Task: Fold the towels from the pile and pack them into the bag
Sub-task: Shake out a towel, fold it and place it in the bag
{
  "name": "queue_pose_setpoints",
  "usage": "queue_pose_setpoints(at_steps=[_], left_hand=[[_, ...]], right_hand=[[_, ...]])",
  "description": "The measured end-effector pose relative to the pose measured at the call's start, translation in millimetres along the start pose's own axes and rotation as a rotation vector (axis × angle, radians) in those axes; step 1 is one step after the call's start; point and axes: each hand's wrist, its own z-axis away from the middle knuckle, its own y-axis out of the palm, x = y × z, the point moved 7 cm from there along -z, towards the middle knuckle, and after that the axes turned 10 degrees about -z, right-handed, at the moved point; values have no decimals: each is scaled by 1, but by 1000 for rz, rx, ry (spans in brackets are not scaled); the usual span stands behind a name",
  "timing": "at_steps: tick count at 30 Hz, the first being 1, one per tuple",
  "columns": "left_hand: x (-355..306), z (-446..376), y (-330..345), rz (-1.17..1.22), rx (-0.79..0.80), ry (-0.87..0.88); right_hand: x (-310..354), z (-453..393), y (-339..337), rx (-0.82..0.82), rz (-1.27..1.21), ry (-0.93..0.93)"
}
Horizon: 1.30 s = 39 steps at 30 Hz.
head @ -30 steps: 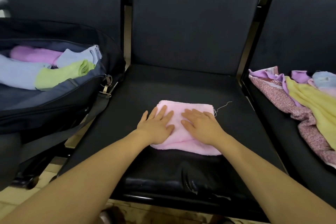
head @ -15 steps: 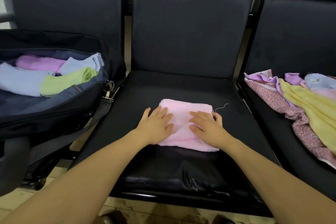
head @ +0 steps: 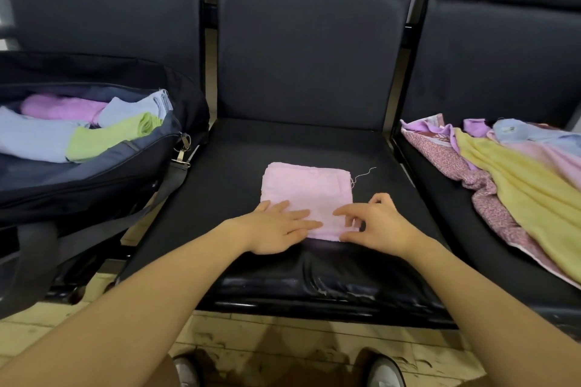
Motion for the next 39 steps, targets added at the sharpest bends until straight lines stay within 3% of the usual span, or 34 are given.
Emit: queue_pose_setpoints(at_steps=[8, 12, 15, 21, 26, 32, 36, 39], left_hand=[[16, 11, -7, -393, -187, 26], [14, 10, -10, -412, -259, 72], [9, 7, -14, -371, -275, 75], [10, -4, -11, -332, -330, 4], [17, -9, -14, -352, -371, -85], [32, 8, -28, 33, -653, -179], [44, 12, -33, 317, -617, -295], [47, 11, -38, 377, -627, -278]], right_hand=[[14, 8, 7, 19, 208, -153], [22, 0, 16, 127, 448, -195], [29, -2, 22, -19, 563, -299], [22, -3, 10, -210, 420, -255], [14, -6, 4, -128, 331, -93], [-8, -7, 0, -121, 117, 49], [-12, -9, 8, -16, -34, 75], [-12, -11, 7, 23, -23, 77]])
